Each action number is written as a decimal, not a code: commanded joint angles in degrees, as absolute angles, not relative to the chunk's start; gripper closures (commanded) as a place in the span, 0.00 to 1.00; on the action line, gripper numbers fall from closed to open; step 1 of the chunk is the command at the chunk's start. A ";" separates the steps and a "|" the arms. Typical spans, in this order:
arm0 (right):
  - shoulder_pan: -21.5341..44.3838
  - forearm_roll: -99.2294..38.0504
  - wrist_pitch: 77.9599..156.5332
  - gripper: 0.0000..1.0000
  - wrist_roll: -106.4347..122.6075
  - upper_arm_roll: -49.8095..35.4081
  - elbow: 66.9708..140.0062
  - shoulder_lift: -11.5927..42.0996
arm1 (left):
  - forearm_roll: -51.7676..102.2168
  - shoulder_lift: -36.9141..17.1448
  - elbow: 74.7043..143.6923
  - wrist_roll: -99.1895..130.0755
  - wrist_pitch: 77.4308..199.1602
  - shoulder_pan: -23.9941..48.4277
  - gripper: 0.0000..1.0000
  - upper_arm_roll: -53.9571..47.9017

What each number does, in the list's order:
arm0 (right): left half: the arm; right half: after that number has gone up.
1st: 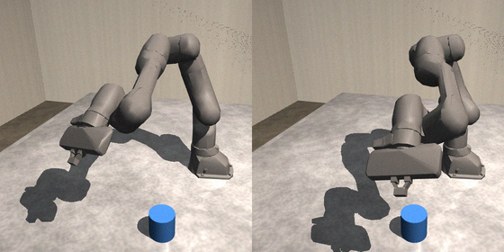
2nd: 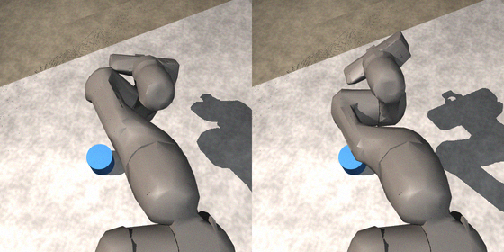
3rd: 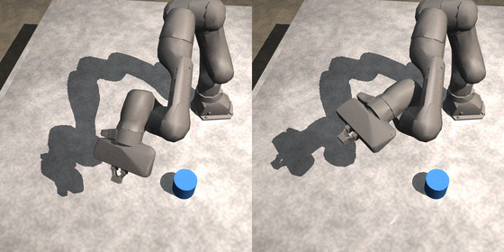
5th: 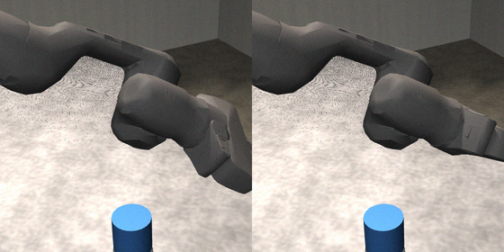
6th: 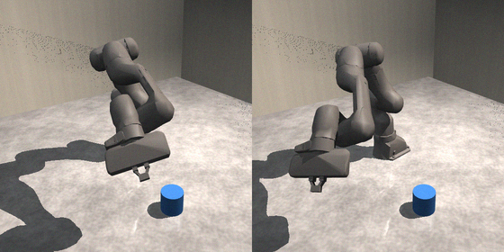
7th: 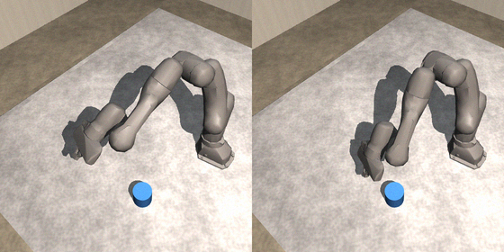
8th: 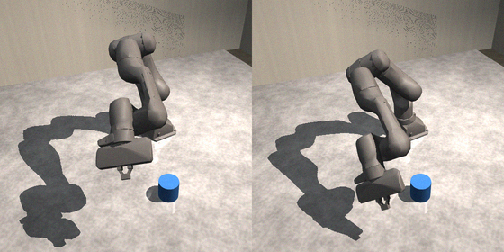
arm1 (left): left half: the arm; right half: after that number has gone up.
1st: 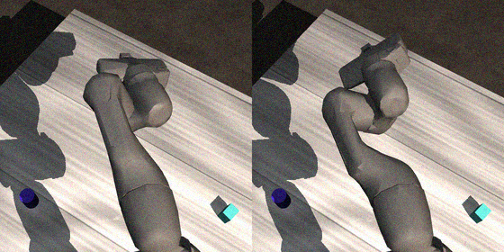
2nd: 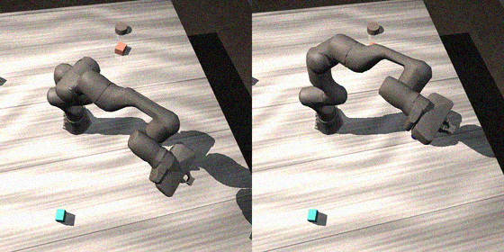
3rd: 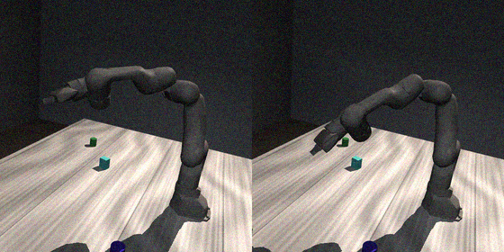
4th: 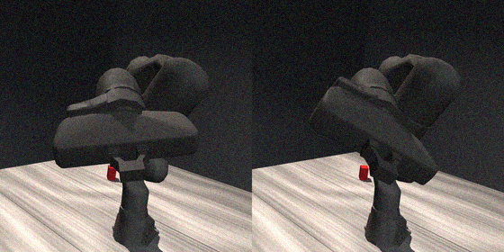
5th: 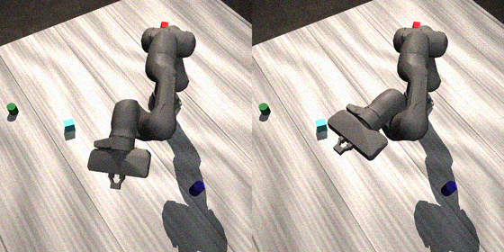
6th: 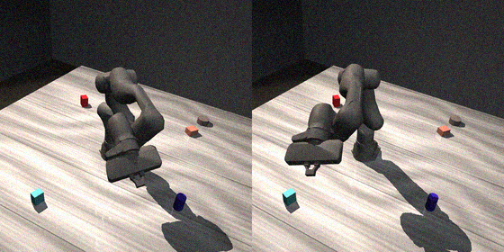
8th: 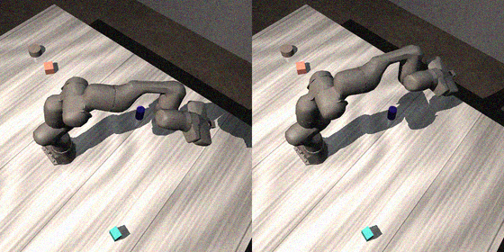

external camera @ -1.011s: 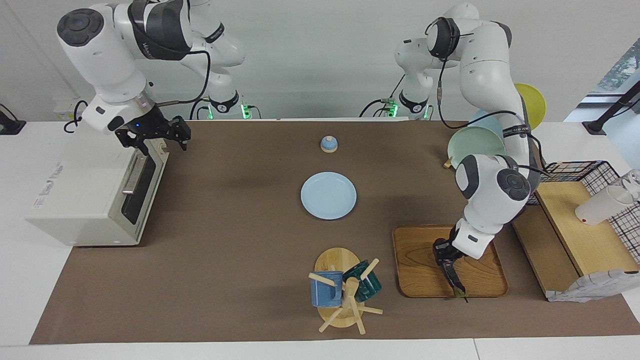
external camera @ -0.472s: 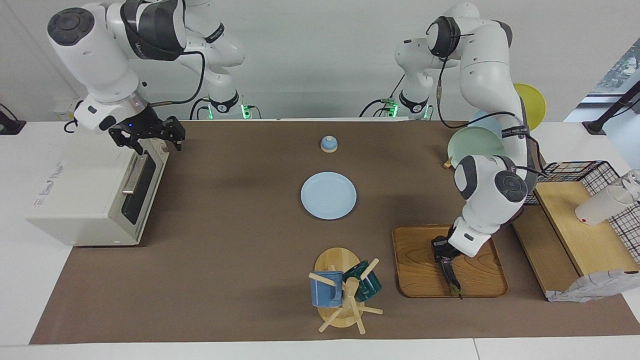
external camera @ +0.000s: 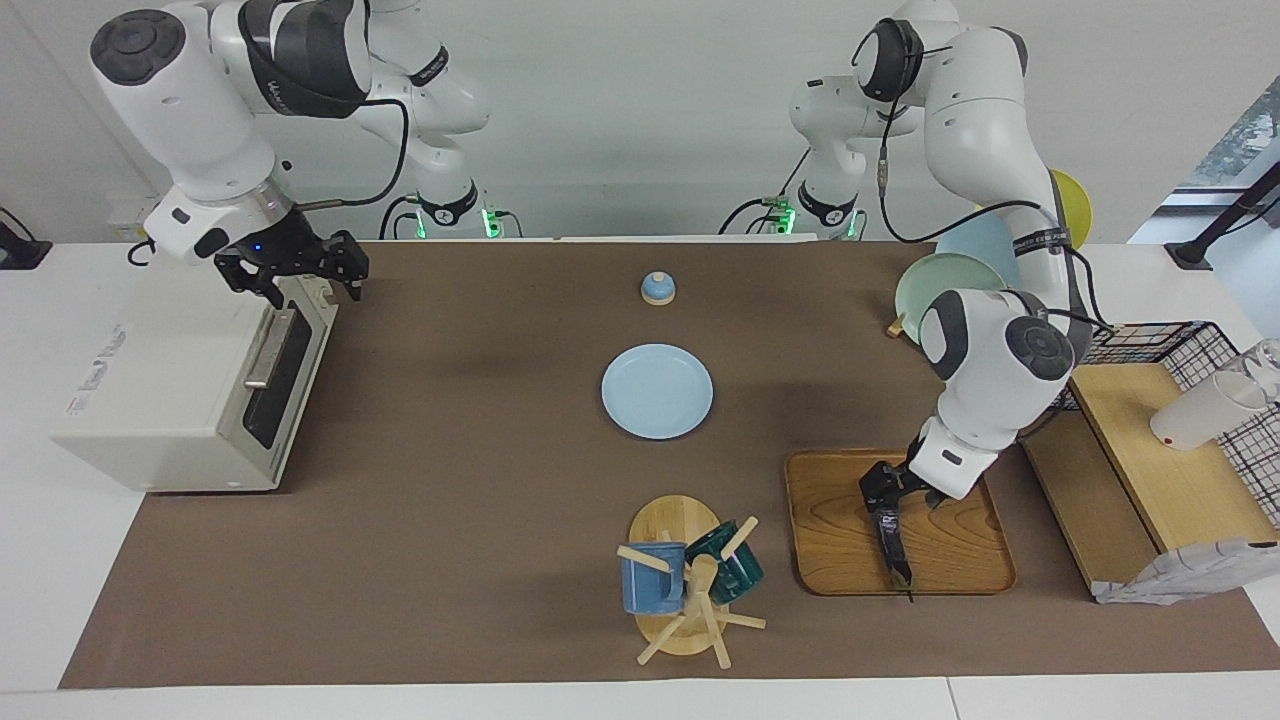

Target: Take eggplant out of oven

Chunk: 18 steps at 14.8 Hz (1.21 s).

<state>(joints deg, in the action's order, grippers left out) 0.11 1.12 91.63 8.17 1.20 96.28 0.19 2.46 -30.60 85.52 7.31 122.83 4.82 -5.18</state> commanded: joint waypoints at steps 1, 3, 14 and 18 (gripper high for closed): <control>0.09 0.97 90.88 0.00 7.29 0.53 95.98 -0.44 | 2.81 -22.52 87.72 9.40 116.48 4.13 0.00 -5.27; 0.00 0.97 91.32 0.00 7.29 0.53 96.06 -0.44 | 2.64 -18.48 87.28 9.84 112.08 4.39 0.00 -4.05; 0.09 0.97 91.58 0.00 7.47 0.53 95.89 -0.44 | 2.46 0.86 95.41 9.23 90.35 4.48 0.00 -3.96; 0.18 0.97 92.02 0.00 7.38 0.44 95.80 -0.79 | 1.76 4.22 101.08 8.97 90.79 5.36 0.00 -4.04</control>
